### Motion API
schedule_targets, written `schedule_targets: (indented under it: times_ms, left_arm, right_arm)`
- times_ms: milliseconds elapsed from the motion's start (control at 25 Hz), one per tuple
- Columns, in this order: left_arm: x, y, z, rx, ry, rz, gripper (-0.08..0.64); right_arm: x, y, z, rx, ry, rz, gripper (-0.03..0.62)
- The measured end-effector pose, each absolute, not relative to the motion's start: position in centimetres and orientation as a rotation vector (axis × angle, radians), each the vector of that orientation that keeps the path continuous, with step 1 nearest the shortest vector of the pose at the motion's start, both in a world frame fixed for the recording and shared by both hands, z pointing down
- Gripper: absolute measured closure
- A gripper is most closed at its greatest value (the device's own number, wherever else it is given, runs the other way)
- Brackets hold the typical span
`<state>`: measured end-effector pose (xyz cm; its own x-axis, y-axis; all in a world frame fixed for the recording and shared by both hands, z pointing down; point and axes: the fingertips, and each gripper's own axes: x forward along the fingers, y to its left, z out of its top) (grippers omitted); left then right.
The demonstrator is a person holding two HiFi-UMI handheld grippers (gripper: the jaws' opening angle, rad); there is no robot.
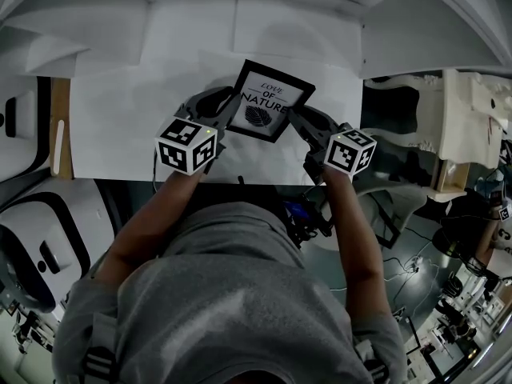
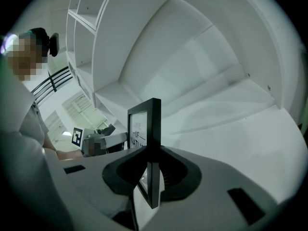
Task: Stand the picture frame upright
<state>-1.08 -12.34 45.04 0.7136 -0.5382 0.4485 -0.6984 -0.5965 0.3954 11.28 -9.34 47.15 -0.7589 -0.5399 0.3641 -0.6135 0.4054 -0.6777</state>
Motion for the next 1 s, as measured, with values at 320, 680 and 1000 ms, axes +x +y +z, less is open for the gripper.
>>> schedule_targets:
  times_ms: [320, 680, 1000]
  left_arm:
    - [-1.2, -12.6, 44.6, 2.373, -0.977, 0.317, 0.486]
    - [-0.2, -16.6, 42.9, 2.421, -0.996, 0.302, 0.486]
    - [1.7, -19.5, 41.6, 2.518, -0.955, 0.339, 0.486]
  right_arm:
    - [11.3, -10.1, 46.4, 1.052, -2.605, 1.182, 0.503]
    - [12.3, -14.2, 44.8, 1.104, -2.644, 1.07, 0.503]
    - [13.9, -16.2, 44.0, 1.221, -2.691, 1.049, 0.503]
